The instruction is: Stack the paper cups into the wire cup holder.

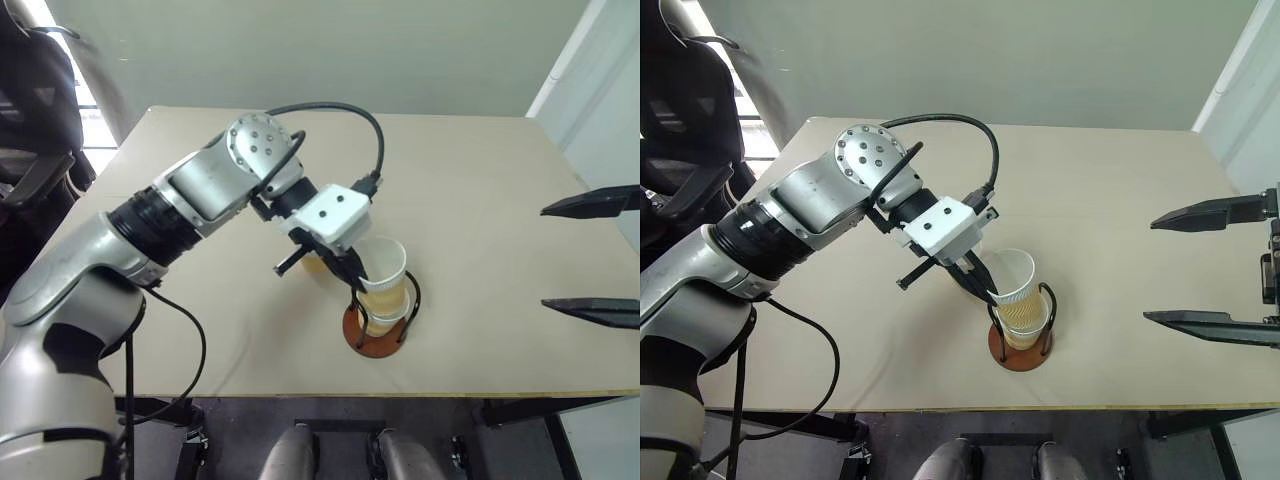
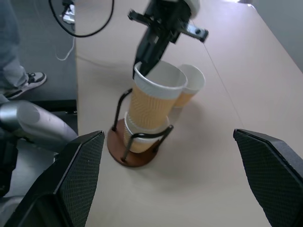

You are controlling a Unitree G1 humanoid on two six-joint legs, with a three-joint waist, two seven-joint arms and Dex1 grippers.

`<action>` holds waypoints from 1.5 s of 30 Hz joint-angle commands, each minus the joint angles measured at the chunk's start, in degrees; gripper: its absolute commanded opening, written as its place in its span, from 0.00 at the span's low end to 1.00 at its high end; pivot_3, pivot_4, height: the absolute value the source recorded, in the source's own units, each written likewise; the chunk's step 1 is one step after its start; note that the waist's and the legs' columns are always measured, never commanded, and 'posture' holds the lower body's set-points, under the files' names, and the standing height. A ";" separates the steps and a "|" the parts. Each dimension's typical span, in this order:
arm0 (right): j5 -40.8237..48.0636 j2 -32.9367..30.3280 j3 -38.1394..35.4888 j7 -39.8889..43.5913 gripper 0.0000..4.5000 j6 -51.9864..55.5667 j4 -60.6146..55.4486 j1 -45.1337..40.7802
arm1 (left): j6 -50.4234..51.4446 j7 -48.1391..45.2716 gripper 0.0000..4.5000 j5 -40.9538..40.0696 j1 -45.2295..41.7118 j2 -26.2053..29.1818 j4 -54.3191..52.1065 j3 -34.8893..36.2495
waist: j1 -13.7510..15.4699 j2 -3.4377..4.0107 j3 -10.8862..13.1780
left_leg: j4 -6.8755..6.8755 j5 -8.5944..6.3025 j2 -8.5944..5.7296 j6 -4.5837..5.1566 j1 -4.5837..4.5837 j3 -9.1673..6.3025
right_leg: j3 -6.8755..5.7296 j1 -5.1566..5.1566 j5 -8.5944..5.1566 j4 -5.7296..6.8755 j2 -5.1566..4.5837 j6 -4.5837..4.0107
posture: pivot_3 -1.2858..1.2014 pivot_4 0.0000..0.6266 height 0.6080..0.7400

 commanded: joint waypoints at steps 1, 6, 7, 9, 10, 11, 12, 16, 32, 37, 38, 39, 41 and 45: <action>3.83 -1.00 -2.82 -1.66 1.00 0.98 -0.61 -1.47 | -1.32 -2.04 0.00 -0.04 -1.02 0.10 0.12 -0.31 | 0.01 0.00 0.00 | 0.00 0.00 0.00 0.00 0.00 0.00 | 0.00 0.00 0.00 0.01 0.00 0.00 | 0.52 0.24 1.00; 5.81 -1.51 -3.36 -2.93 1.00 1.76 -1.17 -1.13 | -1.77 -2.04 0.00 0.18 -0.78 0.09 -0.09 -0.63 | 0.01 0.00 0.00 | 0.01 -0.01 -0.02 0.02 0.00 -0.01 | 0.00 0.01 0.00 0.00 0.00 0.01 | 0.52 0.24 1.00; 5.93 -1.57 -3.35 -3.14 1.00 1.74 -1.21 -0.98 | -1.81 -2.04 0.00 0.19 -0.71 -0.03 0.06 -0.57 | 0.00 0.00 0.00 | 0.01 -0.01 -0.02 0.02 0.00 -0.01 | 0.00 0.01 0.00 0.00 0.00 0.01 | 0.52 0.24 1.00; 5.81 -1.77 -3.31 -3.42 1.00 1.70 -1.29 -0.70 | -1.88 -2.04 0.00 0.47 -0.55 -0.38 0.45 -0.32 | 0.01 0.00 0.00 | 0.01 -0.02 -0.02 0.03 0.00 -0.01 | 0.00 0.01 0.00 0.00 0.00 0.01 | 0.52 0.24 1.00; 5.83 -1.81 -3.30 -3.54 1.00 1.68 -1.33 -0.63 | -1.82 -2.04 0.00 0.66 -0.46 -0.61 0.67 -0.13 | 0.01 0.00 0.00 | 0.01 -0.02 -0.02 0.03 0.00 -0.02 | 0.00 0.01 0.00 0.00 0.00 0.01 | 0.52 0.24 1.00; 5.88 -1.86 -3.30 -3.64 1.00 1.70 -1.38 -0.59 | -1.84 -2.04 0.00 0.86 -0.40 -0.81 0.83 0.01 | 0.01 0.00 0.00 | 0.01 -0.02 -0.02 0.04 -0.01 -0.02 | 0.00 0.01 0.00 0.00 0.00 0.02 | 0.52 0.24 1.00; 5.57 -2.00 -3.24 -3.66 1.00 1.65 -1.47 -0.41 | -1.93 -2.04 0.04 1.15 -0.32 -1.08 1.07 0.17 | 0.01 0.00 0.00 | 0.02 -0.02 -0.03 0.04 -0.01 -0.02 | 0.00 0.01 0.01 0.00 -0.01 0.02 | 0.52 0.24 1.00; 5.31 -2.11 -3.25 -3.87 1.00 1.57 -1.59 -0.03 | -2.55 -2.04 0.28 1.87 -0.01 -1.97 1.67 0.92 | 0.01 0.00 0.00 | 0.03 -0.03 -0.04 0.05 -0.01 -0.02 | 0.00 0.01 0.01 0.01 -0.01 0.03 | 0.52 0.24 1.00; 0.14 -2.08 -0.16 -2.47 1.00 -3.62 0.43 2.92 | -3.23 -1.99 0.98 16.45 4.64 0.38 17.32 17.52 | -0.12 0.28 -0.17 | 0.23 -0.11 -0.05 0.18 -0.04 -0.04 | 0.01 0.00 0.00 0.06 -0.01 0.09 | 0.52 0.24 1.00; -1.59 -2.28 2.72 -2.37 1.00 -6.25 1.66 2.90 | -4.35 -1.94 0.98 20.96 9.87 -2.38 22.80 20.81 | 0.19 0.29 -0.16 | 0.32 -0.11 -0.05 0.19 -0.05 -0.05 | 0.02 -0.03 0.01 0.20 -0.01 0.10 | 0.52 0.24 1.00; -1.75 -2.37 3.15 -2.34 1.00 -6.66 1.89 2.74 | -5.58 -1.45 0.98 22.32 10.25 -3.47 24.59 21.01 | 0.51 0.29 -0.16 | 0.33 -0.10 -0.05 0.21 -0.09 -0.08 | 0.01 -0.03 0.01 0.21 -0.01 0.11 | 0.52 0.24 1.00; -1.84 -2.46 3.51 -2.33 1.00 -6.99 2.08 2.54 | -6.34 -1.16 0.98 23.41 10.55 -4.57 26.22 21.35 | 0.73 0.29 -0.15 | 0.40 -0.09 -0.07 0.23 -0.15 -0.11 | 0.00 -0.04 0.03 0.19 -0.01 0.15 | 0.52 0.24 1.00; -1.92 -2.60 4.08 -2.35 1.00 -7.49 2.36 2.11 | -8.79 -0.30 0.98 26.12 10.83 -6.69 29.77 21.84 | 0.89 0.29 -0.16 | 0.43 -0.07 -0.15 0.32 -0.22 -0.10 | 0.00 -0.08 0.09 0.19 -0.12 0.24 | 0.52 0.24 1.00; -1.95 -2.77 4.62 -2.51 1.00 -7.83 2.51 1.53 | -13.42 0.72 0.98 31.07 10.82 -10.82 36.22 22.60 | 0.83 0.30 -0.16 | 0.42 -0.12 -0.36 0.43 -0.20 -0.01 | -0.01 -0.08 0.14 0.18 -0.36 0.33 | 0.52 0.24 1.00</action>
